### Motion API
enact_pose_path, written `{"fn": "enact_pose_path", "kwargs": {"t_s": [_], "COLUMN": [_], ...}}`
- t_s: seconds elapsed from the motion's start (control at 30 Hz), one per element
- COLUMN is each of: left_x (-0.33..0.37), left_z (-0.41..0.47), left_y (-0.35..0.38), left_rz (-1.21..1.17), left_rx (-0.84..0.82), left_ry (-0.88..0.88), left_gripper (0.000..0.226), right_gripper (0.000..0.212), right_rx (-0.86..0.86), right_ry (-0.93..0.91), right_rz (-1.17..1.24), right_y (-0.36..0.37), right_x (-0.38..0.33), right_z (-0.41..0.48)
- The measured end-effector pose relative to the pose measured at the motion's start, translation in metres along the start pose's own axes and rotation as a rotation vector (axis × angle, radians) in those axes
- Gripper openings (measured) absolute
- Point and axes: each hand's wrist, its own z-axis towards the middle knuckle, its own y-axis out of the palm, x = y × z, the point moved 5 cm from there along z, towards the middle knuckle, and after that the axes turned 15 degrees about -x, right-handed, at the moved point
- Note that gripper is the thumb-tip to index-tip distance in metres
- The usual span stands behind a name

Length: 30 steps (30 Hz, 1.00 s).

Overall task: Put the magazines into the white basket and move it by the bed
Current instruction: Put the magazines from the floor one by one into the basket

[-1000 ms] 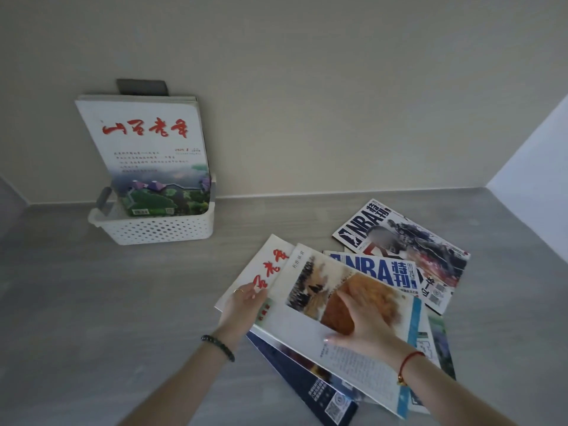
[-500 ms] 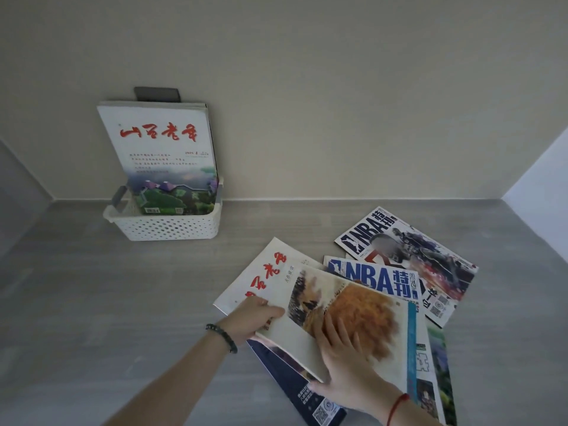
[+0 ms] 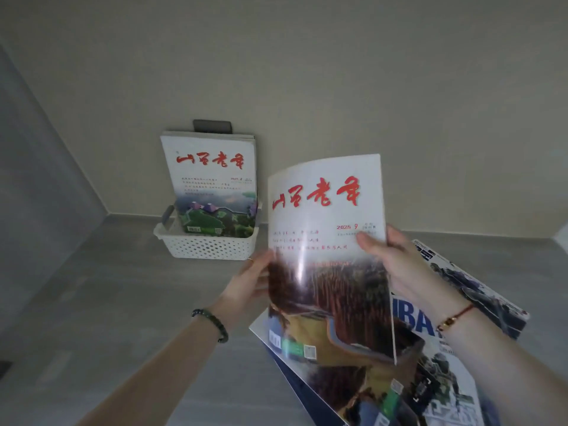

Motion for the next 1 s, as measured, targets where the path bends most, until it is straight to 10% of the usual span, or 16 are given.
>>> {"fn": "enact_pose_path", "kwargs": {"t_s": [0.3,0.53,1.0], "left_x": [0.085,0.165,0.145], "left_z": [-0.020,-0.016,0.083], "left_y": [-0.107,-0.196,-0.294], "left_rz": [0.172,0.345,0.425], "left_rx": [0.379,0.509,0.475], "left_ry": [0.318,0.429,0.276], "left_gripper": [0.006,0.011,0.022], "right_gripper": [0.047,0.029,0.017], "right_rx": [-0.098,0.271,0.487], "right_ry": [0.054,-0.182,0.014], "right_rz": [-0.819,-0.728,-0.546], "right_y": [0.063,0.104,0.108], "right_x": [-0.003,-0.047,0.039], "right_z": [0.104,0.195,0.282]}}
